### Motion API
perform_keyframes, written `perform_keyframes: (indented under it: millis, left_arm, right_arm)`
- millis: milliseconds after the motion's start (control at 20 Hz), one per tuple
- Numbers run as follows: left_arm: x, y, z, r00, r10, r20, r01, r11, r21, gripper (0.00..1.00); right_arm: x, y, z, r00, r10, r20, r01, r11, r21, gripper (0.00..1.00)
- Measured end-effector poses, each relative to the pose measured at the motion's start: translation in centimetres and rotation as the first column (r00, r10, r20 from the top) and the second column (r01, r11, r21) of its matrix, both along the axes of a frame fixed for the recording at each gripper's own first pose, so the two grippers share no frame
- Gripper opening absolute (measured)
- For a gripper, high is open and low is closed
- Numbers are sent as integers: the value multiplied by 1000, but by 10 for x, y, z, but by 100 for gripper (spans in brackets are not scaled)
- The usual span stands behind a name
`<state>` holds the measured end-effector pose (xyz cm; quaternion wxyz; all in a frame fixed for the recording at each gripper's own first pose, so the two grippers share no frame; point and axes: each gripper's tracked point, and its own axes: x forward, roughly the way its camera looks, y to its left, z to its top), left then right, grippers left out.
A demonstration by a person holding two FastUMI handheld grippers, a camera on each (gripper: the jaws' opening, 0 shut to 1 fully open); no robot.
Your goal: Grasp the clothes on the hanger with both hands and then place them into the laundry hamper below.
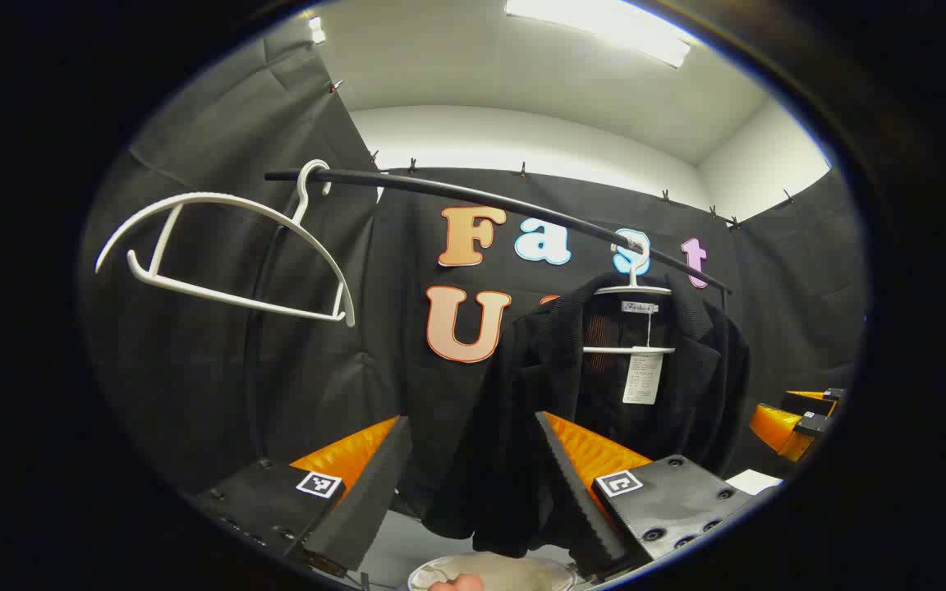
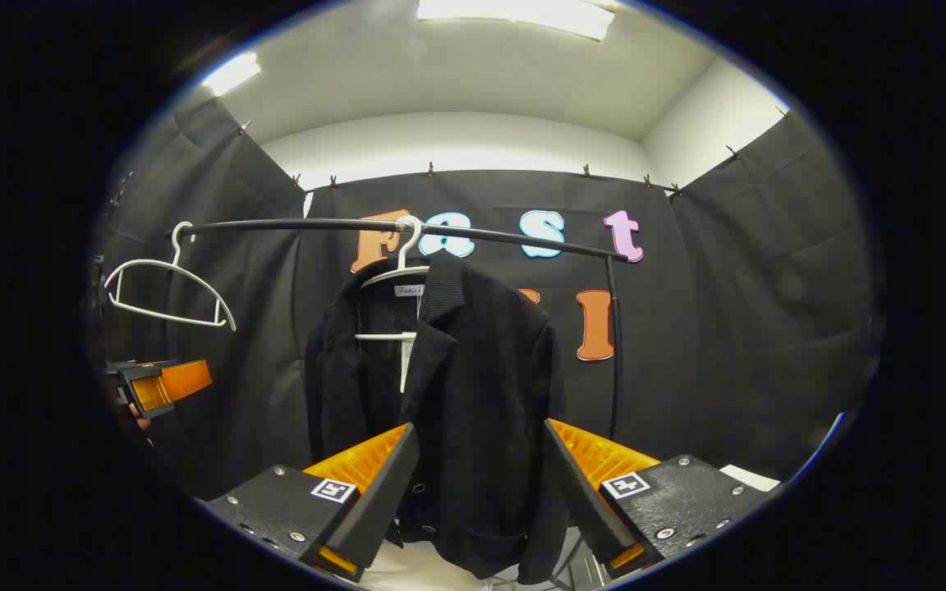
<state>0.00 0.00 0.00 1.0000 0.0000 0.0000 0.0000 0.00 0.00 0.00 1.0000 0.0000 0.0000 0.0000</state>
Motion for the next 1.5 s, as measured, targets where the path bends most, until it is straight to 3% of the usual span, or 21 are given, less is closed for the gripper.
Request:
perform_keyframes:
  millis: [250, 350, 400, 1250, 1500]
  left_arm:
    - [-1, 0, 5, 1000, -5, 17, 5, 1000, 23, 96]
    - [0, 0, 6, 1000, -8, 19, 8, 1000, 30, 96]
    - [0, 0, 6, 1000, -9, 18, 8, 999, 34, 92]
    - [-6, 4, 2, 1000, -6, 13, 5, 999, 41, 93]
    - [-8, 5, -1, 1000, -6, 3, 6, 1000, 28, 93]
  right_arm:
    - [-1, 1, -3, 1000, 1, -1, -1, 1000, 5, 88]
    - [-1, 1, -5, 1000, -1, -3, 1, 1000, 9, 93]
    - [0, 1, -7, 1000, -2, -7, 2, 1000, 11, 93]
    - [-1, 15, -11, 999, 20, -28, -19, 1000, 14, 93]
    - [15, 33, -10, 998, 53, -27, -53, 998, 23, 93]
